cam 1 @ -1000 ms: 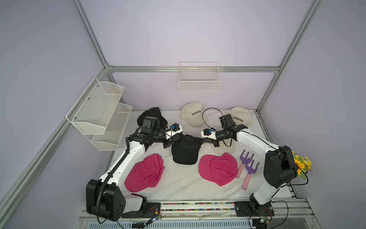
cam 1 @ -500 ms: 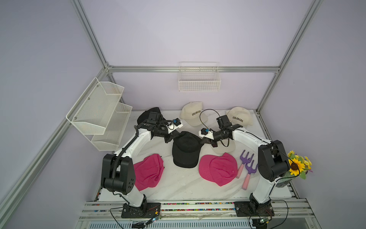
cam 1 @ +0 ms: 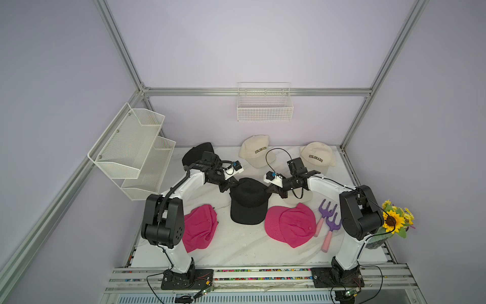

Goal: Stack the baseball caps by color
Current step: Place the baseball cap on the baseball cap.

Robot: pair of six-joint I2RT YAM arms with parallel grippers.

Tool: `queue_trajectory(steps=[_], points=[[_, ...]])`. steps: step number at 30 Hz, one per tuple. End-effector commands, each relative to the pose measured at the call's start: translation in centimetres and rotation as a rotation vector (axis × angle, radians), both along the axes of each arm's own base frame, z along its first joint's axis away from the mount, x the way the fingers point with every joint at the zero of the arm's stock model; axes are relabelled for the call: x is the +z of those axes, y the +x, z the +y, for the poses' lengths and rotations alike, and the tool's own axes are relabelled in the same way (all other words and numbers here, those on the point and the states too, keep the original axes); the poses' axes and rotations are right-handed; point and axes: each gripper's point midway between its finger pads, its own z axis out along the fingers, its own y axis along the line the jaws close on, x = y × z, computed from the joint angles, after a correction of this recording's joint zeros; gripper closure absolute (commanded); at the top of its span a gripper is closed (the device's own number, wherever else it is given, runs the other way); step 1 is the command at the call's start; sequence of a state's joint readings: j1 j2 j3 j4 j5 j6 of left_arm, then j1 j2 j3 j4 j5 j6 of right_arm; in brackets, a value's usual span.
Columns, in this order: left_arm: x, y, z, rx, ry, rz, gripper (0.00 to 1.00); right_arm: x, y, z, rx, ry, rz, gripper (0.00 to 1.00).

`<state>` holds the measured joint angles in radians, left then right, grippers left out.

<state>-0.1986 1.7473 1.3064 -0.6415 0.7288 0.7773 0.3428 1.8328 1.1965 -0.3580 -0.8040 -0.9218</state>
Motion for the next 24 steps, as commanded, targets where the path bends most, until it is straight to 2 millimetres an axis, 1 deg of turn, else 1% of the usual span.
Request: queue_trajectory(steps=[1, 3, 5, 7, 10, 12, 14, 15, 17, 18, 19, 22, 24], points=[[-0.9, -0.6, 0.2, 0.010, 0.020, 0.032, 1.00, 0.1, -0.8, 0.4, 0.012, 0.039, 0.012, 1.00], [-1.9, -0.2, 0.6, 0.033, 0.050, 0.048, 1.00, -0.2, -0.5, 0.4, -0.010, 0.038, 0.018, 1.00], [-3.4, 0.7, 1.3, 0.069, 0.108, 0.062, 1.00, -0.7, 0.4, 0.3, -0.050, 0.024, 0.005, 1.00], [-4.3, 1.4, 1.8, 0.088, 0.150, 0.071, 1.00, -0.9, 1.5, 0.3, -0.079, 0.018, -0.030, 1.00], [-4.2, 2.9, 1.8, 0.102, 0.161, 0.044, 1.00, -0.6, 4.0, 0.1, -0.131, -0.003, -0.097, 1.00], [-3.6, 4.1, 1.5, 0.102, 0.150, 0.023, 1.00, -0.1, 5.7, -0.2, -0.161, -0.004, -0.131, 1.00], [-2.4, 5.0, 1.1, 0.097, 0.131, 0.001, 1.00, 0.6, 6.7, -0.6, -0.172, -0.001, -0.146, 1.00], [-1.7, 5.1, 0.9, 0.088, 0.118, -0.003, 1.00, 1.1, 6.7, -0.6, -0.164, 0.001, -0.143, 1.00], [0.0, 4.7, 0.5, 0.069, 0.094, -0.008, 1.00, 1.8, 5.5, -0.3, -0.100, -0.002, -0.131, 1.00], [0.7, 4.2, 0.5, 0.061, 0.089, -0.001, 1.00, 2.2, 4.7, -0.2, -0.081, 0.009, -0.112, 1.00], [1.4, 3.6, 0.5, 0.059, 0.083, 0.011, 1.00, 2.4, 4.0, -0.3, -0.071, 0.016, -0.092, 1.00], [2.9, 1.0, -0.1, 0.032, 0.033, 0.051, 1.00, 2.1, 1.2, 0.1, -0.001, 0.026, -0.031, 1.00], [3.3, -0.8, -0.4, 0.013, 0.019, 0.055, 1.00, 1.9, 0.5, 0.4, 0.019, 0.035, -0.026, 1.00]])
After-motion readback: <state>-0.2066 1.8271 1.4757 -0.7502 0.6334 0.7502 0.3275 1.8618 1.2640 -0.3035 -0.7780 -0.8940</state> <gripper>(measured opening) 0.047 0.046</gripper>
